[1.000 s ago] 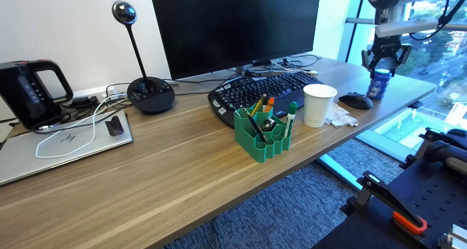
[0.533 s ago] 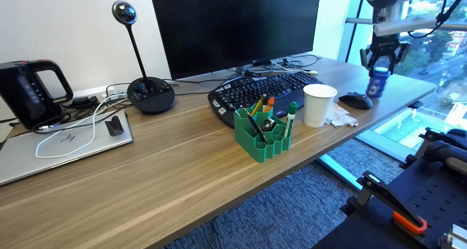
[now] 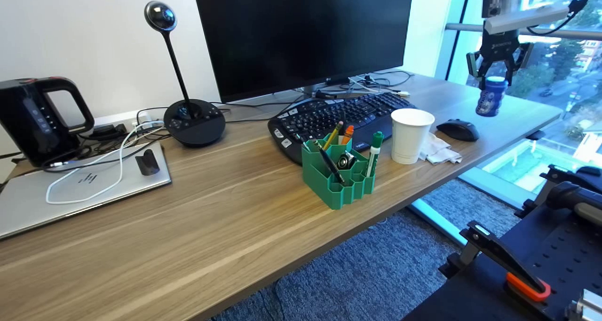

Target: Move the blue bottle to the left

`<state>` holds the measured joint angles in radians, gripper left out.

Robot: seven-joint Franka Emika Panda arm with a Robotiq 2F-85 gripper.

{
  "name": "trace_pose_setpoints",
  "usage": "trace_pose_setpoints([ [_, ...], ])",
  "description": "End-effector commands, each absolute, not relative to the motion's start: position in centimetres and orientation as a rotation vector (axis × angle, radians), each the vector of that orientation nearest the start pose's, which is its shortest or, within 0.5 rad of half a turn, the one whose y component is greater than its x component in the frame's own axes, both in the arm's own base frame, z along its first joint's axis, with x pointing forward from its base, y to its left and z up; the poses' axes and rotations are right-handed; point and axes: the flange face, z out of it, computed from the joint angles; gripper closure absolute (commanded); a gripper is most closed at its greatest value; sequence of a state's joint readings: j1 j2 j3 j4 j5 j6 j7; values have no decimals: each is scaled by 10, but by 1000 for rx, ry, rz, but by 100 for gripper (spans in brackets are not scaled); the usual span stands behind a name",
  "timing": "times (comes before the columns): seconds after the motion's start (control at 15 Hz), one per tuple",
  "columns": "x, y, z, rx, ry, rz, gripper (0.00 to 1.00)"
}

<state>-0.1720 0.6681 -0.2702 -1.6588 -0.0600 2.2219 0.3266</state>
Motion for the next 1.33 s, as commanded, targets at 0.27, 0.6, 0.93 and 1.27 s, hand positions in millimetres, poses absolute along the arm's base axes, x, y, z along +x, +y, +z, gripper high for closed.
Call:
trace_pose_setpoints([
  [0.27,596,-231,277,-3169,1137,263,64],
  [0.6,587,-198,293,-3202,906,215,64],
  [0.93,575,-166,302,-3206,642,218,64],
  [1.27,570,-136,298,-3227,497,203,64],
])
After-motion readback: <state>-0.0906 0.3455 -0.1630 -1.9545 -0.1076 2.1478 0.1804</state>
